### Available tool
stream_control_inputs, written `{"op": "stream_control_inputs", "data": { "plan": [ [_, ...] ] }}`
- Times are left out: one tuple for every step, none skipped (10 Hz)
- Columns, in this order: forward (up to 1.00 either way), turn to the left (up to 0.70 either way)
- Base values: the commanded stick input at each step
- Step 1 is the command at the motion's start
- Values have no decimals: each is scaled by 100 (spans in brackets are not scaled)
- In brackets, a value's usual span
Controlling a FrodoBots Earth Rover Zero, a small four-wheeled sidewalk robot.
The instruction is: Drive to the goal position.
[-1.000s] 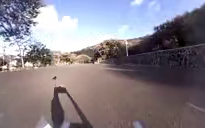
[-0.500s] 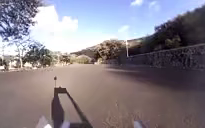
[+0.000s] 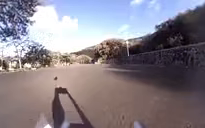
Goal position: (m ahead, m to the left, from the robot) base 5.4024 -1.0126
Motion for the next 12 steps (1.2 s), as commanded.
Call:
{"op": "stream_control_inputs", "data": {
  "plan": [
    [69, 2],
    [69, 2],
    [69, 2],
    [69, 2],
    [69, 2],
    [69, 2],
    [69, 2],
    [69, 2],
    [69, 2],
    [69, 2],
    [69, 2],
    [69, 2]
  ]
}}
